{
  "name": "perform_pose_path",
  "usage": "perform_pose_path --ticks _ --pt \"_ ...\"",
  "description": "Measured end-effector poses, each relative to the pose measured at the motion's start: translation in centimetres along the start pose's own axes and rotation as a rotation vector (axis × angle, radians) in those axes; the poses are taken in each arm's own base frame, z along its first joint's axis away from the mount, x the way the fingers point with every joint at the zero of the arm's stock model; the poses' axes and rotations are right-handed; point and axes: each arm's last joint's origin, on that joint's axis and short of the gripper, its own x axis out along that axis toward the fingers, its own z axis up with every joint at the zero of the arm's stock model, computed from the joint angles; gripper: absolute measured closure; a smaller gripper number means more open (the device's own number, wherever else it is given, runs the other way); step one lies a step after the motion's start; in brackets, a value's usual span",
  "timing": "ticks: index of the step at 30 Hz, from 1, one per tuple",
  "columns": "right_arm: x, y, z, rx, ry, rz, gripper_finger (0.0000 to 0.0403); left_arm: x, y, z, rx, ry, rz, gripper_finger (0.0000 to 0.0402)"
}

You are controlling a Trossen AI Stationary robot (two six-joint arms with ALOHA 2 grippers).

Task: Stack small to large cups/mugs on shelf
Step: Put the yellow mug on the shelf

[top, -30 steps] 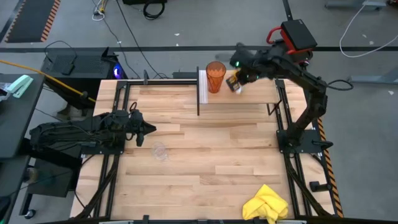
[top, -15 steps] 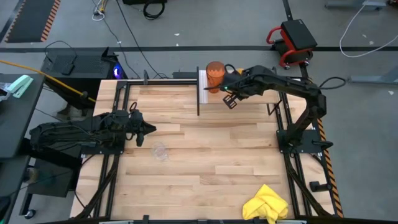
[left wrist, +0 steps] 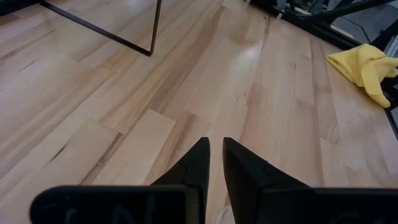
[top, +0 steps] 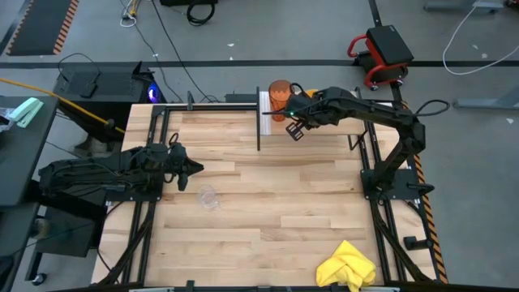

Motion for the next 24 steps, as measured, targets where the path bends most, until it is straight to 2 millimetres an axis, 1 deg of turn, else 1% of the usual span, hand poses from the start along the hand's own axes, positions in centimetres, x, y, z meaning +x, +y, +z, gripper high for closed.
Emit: perform_pose_path --ticks 4,12,21,24 --pt "0.2 -0.2 0.1 0.002 0.002 -0.005 0.04 0.0 0.0 0.0 0.0 0.0 0.0 0.0348" --pt "1.9 -0.5 -0.3 -0.026 0.057 -0.045 0.0401 0.0 0.0 0.0 0.001 0.0 0.0 0.0344" --pt "1.8 -0.1 -0.3 -0.045 0.029 -0.033 0.0401 0.0 0.0 0.0 0.001 0.0 0.001 0.0349" --pt "1.4 0.3 -0.2 -0.069 0.005 -0.014 0.0401 0.0 0.0 0.0 0.001 0.0 0.001 0.0346"
